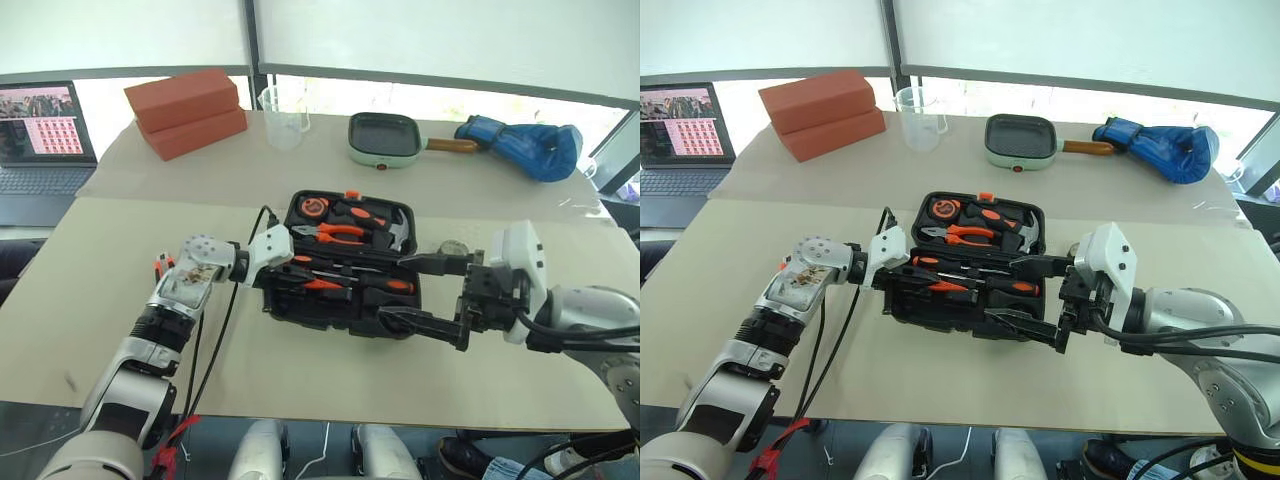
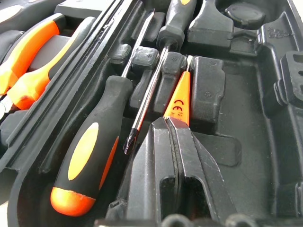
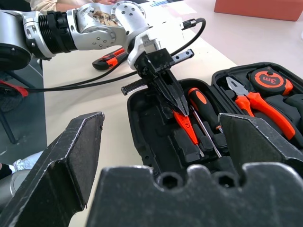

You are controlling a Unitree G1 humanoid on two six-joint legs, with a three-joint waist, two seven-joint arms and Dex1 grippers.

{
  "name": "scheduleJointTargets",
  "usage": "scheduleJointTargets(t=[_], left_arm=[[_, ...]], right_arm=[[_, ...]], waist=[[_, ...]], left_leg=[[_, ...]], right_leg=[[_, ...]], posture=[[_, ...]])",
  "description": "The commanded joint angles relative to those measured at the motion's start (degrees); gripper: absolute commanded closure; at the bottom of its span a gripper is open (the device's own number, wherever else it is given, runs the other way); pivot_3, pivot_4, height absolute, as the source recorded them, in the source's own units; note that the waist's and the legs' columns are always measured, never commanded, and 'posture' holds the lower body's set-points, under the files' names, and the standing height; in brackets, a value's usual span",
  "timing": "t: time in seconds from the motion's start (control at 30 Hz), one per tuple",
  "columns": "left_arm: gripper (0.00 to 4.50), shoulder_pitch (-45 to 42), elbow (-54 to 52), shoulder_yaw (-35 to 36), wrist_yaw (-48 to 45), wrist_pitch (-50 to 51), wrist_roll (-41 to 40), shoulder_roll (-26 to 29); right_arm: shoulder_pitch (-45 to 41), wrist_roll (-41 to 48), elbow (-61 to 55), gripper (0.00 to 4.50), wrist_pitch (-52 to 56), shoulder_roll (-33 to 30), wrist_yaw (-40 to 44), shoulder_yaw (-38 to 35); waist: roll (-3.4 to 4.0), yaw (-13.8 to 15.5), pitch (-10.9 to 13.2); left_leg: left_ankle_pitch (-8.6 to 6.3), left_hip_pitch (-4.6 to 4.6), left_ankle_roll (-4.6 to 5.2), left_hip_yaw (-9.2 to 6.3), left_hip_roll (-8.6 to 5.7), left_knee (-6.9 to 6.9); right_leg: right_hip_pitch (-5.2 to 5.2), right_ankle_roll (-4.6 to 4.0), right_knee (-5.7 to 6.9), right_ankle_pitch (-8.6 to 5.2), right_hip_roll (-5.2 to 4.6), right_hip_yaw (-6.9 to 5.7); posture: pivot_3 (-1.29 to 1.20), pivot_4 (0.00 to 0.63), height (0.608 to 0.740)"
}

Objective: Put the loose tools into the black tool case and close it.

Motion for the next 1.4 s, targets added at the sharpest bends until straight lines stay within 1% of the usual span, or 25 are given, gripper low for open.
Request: scheduleJointTargets(t=[0.03, 0.13, 0.17, 0.27, 0.37, 0.5, 0.53, 0.57, 0.6, 0.7, 0.77, 0.83, 0.9, 0.97, 1.03, 1.1, 1.17, 1.23, 1.3, 1.33, 1.4], left_arm=[[4.47, 1.8, 2.8, -2.1, 0.8, 0.5, 3.2, 0.3], [4.47, 2.8, 0.0, -0.9, 0.2, 2.3, 1.5, 1.4], [4.47, 3.2, -2.3, 0.4, -0.3, 4.0, -0.2, 2.1], [4.47, 3.9, -11.5, 6.9, -1.7, 13.0, -7.4, 5.9], [3.73, 4.1, -19.5, 15.2, 1.2, 24.5, -14.6, 10.4], [2.26, 9.4, -28.0, 26.4, 7.0, 35.0, -19.6, 16.6], [1.88, 12.4, -29.9, 30.0, 8.5, 37.1, -20.4, 18.0], [1.61, 15.4, -31.7, 33.3, 9.9, 39.3, -21.2, 19.1], [1.18, 19.2, -33.6, 37.5, 11.4, 41.3, -21.8, 19.9], [0.06, 29.3, -38.5, 46.9, 15.6, 45.4, -22.7, 20.3], [0.02, 34.7, -40.9, 50.4, 16.9, 46.4, -22.7, 20.4], [0.02, 45.9, -44.8, 57.5, 18.5, 46.2, -20.4, 18.4], [0.02, 52.4, -47.2, 61.1, 20.0, 45.9, -19.7, 17.1], [0.02, 55.0, -48.1, 61.8, 22.3, 47.1, -19.6, 16.8], [0.02, 55.7, -48.8, 61.4, 24.5, 49.4, -19.9, 17.1], [0.02, 54.5, -49.8, 60.2, 26.3, 53.1, -21.1, 18.1], [0.02, 51.3, -50.7, 58.7, 28.8, 58.3, -22.5, 19.1], [0.02, 44.1, -51.0, 56.7, 32.6, 67.3, -24.2, 19.5], [0.02, 34.9, -49.9, 53.4, 37.6, 79.1, -23.1, 19.8], [0.02, 31.6, -48.8, 51.9, 39.8, 83.2, -22.0, 20.1], [0.02, 27.1, -45.9, 49.4, 43.7, 86.1, -21.3, 20.4]], right_arm=[[-1.1, 0.9, -0.3, 0.00, -0.2, 0.1, 0.2, -0.8], [-1.3, 0.5, 0.1, 0.00, -0.4, 0.4, 0.5, -0.5], [-1.4, 0.4, 0.3, 0.00, -0.5, 0.5, 0.7, -0.2], [-2.5, -0.4, 1.4, 0.00, -1.0, 0.8, 1.7, 1.0], [-4.4, -1.8, 3.3, 0.00, -1.9, 1.3, 3.4, 2.8], [-7.8, -3.5, 5.7, 0.00, -2.6, 2.6, 5.9, 5.9], [-8.8, -3.9, 6.3, 0.00, -2.8, 2.9, 6.6, 6.8], [-9.6, -4.3, 6.9, 0.00, -3.0, 3.2, 7.5, 7.5], [-10.7, -5.0, 7.7, 0.00, -3.4, 3.5, 8.6, 8.4], [-13.3, -7.0, 9.9, 0.00, -4.7, 4.2, 11.6, 10.6], [-14.7, -8.0, 11.1, 0.00, -5.3, 4.7, 13.0, 11.6], [-17.8, -9.4, 13.3, 0.00, -6.0, 5.8, 15.3, 13.6], [-19.5, -10.3, 14.6, 0.00, -6.5, 6.4, 16.9, 14.7], [-20.1, -11.1, 15.3, 0.00, -6.8, 6.7, 18.2, 15.4], [-20.4, -11.7, 15.6, 0.00, -7.0, 7.0, 18.9, 15.7], [-20.6, -11.6, 15.7, 0.00, -6.3, 7.4, 19.3, 15.8], [-20.7, -11.2, 15.7, 0.00, -5.7, 7.7, 19.5, 15.7], [-20.5, -11.0, 15.5, 0.00, -5.5, 7.8, 19.6, 15.5], [-19.9, -10.8, 14.9, 0.00, -5.2, 8.2, 19.1, 15.4], [-19.7, -10.7, 14.5, 0.00, -5.1, 8.4, 18.7, 15.4], [-19.0, -10.5, 13.7, 0.00, -4.8, 8.7, 18.0, 15.2]], waist=[[0.01, 0.0, -0.1], [0.02, 0.0, -0.1], [0.02, -0.1, -0.1], [0.02, -0.7, -0.1], [0.01, -1.3, -0.1], [0.02, -1.7, -0.1], [0.04, -1.7, -0.1], [0.05, -1.9, -0.1], [0.06, -2.2, -0.1], [0.02, -1.8, -0.1], [-0.05, -1.5, 0.0], [-0.07, -1.3, 0.0], [-0.07, -1.4, 0.0], [-0.09, -1.0, 0.0], [-0.09, -0.2, 0.0], [-0.09, 0.1, 0.0], [-0.10, 0.1, 0.0], [-0.11, 0.1, 0.0], [-0.11, 0.1, 0.0], [-0.14, 0.1, 0.0], [-0.15, -0.2, 0.0]], left_leg=[[0.00, 0.02, 0.00, 0.00, 0.00, 0.00], [0.00, 0.14, 0.00, 0.00, 0.00, -0.02], [0.00, 0.20, 0.00, 0.00, 0.00, -0.04], [0.00, 0.28, 0.00, 0.00, 0.04, -0.09], [0.01, 0.06, -0.02, -0.01, 0.16, -0.11], [0.03, -0.10, -0.05, -0.03, 0.15, -0.09], [0.02, -0.07, -0.05, -0.02, 0.18, -0.11], [0.02, -0.03, -0.05, -0.01, 0.22, -0.16], [0.02, -0.02, -0.05, 0.01, 0.29, -0.18], [0.02, -0.03, -0.06, 0.04, 0.38, -0.21], [0.02, -0.03, -0.07, 0.06, 0.41, -0.19], [0.02, 0.00, -0.08, 0.08, 0.42, -0.19], [0.01, 0.03, -0.10, 0.17, 0.49, -0.20], [0.00, 0.11, -0.13, 0.18, 0.52, -0.27], [0.05, 0.13, -0.21, 0.08, 0.51, -0.27], [0.08, 0.29, -0.25, 0.06, 0.53, -0.28], [0.07, 0.33, -0.25, 0.06, 0.52, -0.28], [0.07, 0.31, -0.26, 0.06, 0.52, -0.28], [0.07, 0.30, -0.26, 0.07, 0.52, -0.29], [0.10, 0.28, -0.28, 0.02, 0.46, -0.30], [0.12, 0.27, -0.31, 0.01, 0.39, -0.30]], right_leg=[[0.01, 0.00, 0.00, 0.00, 0.00, 0.00], [0.13, 0.00, 0.00, 0.00, 0.00, 0.00], [0.19, 0.00, -0.01, 0.00, 0.00, 0.00], [0.26, -0.02, -0.03, -0.01, 0.02, 0.01], [-0.08, -0.08, 0.08, -0.01, 0.09, 0.01], [-0.23, -0.07, 0.07, -0.01, 0.07, 0.00], [-0.22, -0.07, 0.05, -0.01, 0.06, 0.01], [-0.20, -0.07, 0.06, -0.01, 0.05, 0.01], [-0.22, -0.08, 0.04, -0.01, 0.05, 0.01], [-0.25, -0.09, 0.05, -0.01, 0.06, -0.06], [-0.22, -0.11, 0.04, 0.00, 0.05, -0.09], [-0.19, -0.15, 0.01, 0.02, 0.00, -0.11], [-0.20, -0.20, -0.05, 0.06, -0.02, -0.12], [-0.19, -0.25, -0.04, 0.05, -0.02, -0.13], [-0.18, -0.33, -0.01, 0.02, -0.02, -0.30], [-0.17, -0.38, -0.02, 0.03, -0.03, -0.36], [-0.15, -0.39, -0.03, 0.03, -0.04, -0.36], [-0.11, -0.40, 0.00, 0.04, -0.03, -0.37], [-0.05, -0.42, 0.03, 0.06, -0.02, -0.36], [-0.04, -0.41, 0.07, 0.06, 0.03, -0.37], [-0.06, -0.40, 0.09, 0.07, 0.08, -0.36]], posture=[[0.00, 0.150, 0.740], [0.00, 0.150, 0.740], [0.00, 0.150, 0.740], [0.00, 0.150, 0.740], [0.00, 0.150, 0.740], [0.00, 0.150, 0.740], [0.00, 0.150, 0.740], [0.00, 0.150, 0.740], [0.00, 0.150, 0.740], [0.00, 0.150, 0.740], [0.00, 0.150, 0.740], [0.00, 0.150, 0.740], [0.00, 0.150, 0.740], [0.00, 0.150, 0.740], [0.00, 0.150, 0.740], [0.00, 0.150, 0.740], [0.00, 0.150, 0.740], [0.00, 0.150, 0.740], [0.00, 0.150, 0.740], [0.00, 0.150, 0.740], [0.00, 0.150, 0.740]])
